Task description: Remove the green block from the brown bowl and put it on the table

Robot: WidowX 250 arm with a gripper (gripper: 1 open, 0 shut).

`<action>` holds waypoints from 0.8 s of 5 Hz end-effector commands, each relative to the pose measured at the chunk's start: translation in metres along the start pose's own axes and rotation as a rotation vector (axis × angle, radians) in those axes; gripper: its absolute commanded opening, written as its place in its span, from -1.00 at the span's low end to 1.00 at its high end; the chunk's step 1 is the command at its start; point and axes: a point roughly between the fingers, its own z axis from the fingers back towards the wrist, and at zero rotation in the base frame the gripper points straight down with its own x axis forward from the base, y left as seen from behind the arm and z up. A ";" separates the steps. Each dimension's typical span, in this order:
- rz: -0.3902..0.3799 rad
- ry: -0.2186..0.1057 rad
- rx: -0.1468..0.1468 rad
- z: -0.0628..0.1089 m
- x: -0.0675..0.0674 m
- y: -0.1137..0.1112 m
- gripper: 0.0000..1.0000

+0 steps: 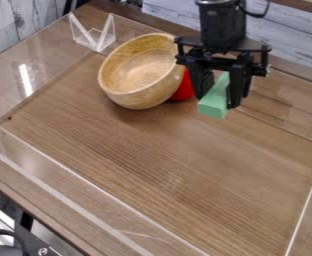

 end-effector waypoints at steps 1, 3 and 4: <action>-0.031 -0.065 0.008 0.012 0.004 0.012 -1.00; -0.092 -0.049 0.016 0.012 0.010 0.024 -1.00; -0.144 -0.035 0.016 0.004 0.009 0.025 -1.00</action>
